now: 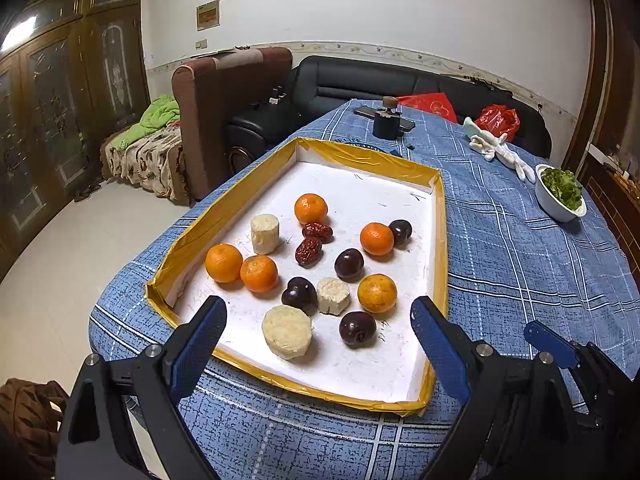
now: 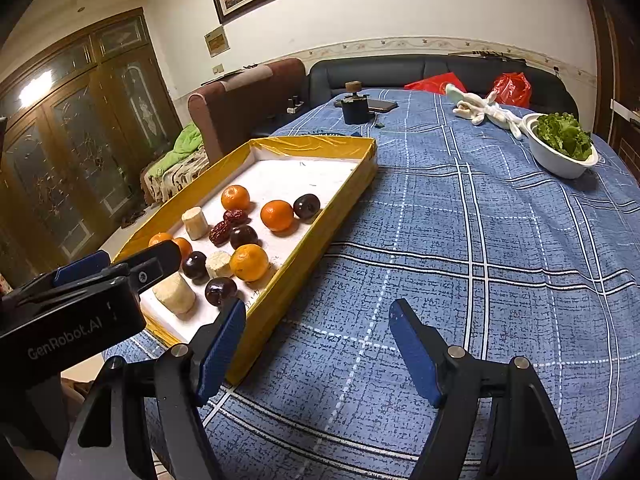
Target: Organize fruits
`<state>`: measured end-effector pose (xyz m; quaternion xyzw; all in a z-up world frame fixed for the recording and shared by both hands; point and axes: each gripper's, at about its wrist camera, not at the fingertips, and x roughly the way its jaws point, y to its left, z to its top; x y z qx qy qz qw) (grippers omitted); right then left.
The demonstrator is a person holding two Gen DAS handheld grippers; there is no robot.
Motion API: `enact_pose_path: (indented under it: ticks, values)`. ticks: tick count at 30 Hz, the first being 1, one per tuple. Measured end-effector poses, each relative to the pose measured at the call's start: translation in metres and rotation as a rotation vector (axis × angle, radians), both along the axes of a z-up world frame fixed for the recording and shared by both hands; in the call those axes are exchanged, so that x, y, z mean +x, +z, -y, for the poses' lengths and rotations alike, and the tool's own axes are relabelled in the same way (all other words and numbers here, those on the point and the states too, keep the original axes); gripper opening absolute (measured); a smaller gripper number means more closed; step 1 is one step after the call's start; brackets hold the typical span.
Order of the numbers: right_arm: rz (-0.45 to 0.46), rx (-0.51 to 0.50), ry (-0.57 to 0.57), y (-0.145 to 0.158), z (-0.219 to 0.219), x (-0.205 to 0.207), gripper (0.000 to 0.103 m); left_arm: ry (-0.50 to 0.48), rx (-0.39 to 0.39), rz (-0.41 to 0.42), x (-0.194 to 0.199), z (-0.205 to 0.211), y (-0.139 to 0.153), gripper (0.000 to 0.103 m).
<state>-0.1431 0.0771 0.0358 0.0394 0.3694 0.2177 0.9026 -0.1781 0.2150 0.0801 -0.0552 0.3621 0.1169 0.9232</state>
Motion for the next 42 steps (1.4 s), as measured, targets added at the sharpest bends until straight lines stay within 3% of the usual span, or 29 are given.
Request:
enact_pose_path:
  ticks: [6,10,12,14,16,23,26,32,42]
  values:
    - [0.004,-0.002,-0.004,0.0,0.0,0.0,0.079,0.02,0.009,0.037,-0.004,0.0,0.004,0.093]
    - [0.033,-0.002,0.002,0.004,0.001,-0.002,0.079,0.095,0.047,0.197,-0.026,-0.003,0.026,0.093]
    - [0.063,-0.003,0.011,0.01,0.001,-0.006,0.079,0.151,0.078,0.316,-0.045,-0.005,0.044,0.103]
    - [0.089,-0.005,0.015,0.014,0.001,-0.009,0.08,0.192,0.09,0.402,-0.061,-0.007,0.055,0.103]
    - [0.105,-0.005,0.018,0.017,0.0,-0.011,0.082,0.222,0.092,0.449,-0.07,-0.009,0.062,0.103]
    - [0.148,-0.046,0.053,0.03,-0.008,-0.013,0.083,0.226,0.127,0.32,-0.054,-0.013,0.062,0.103]
    - [0.193,-0.068,0.049,0.043,-0.009,-0.015,0.091,0.216,0.138,0.289,-0.051,-0.01,0.056,0.103]
    - [0.181,-0.075,0.071,0.042,-0.018,-0.015,0.093,0.176,0.062,0.198,-0.04,-0.015,0.041,0.103]
    - [0.159,-0.106,0.109,0.032,-0.034,-0.015,0.093,0.154,0.043,0.151,-0.036,-0.015,0.03,0.103]
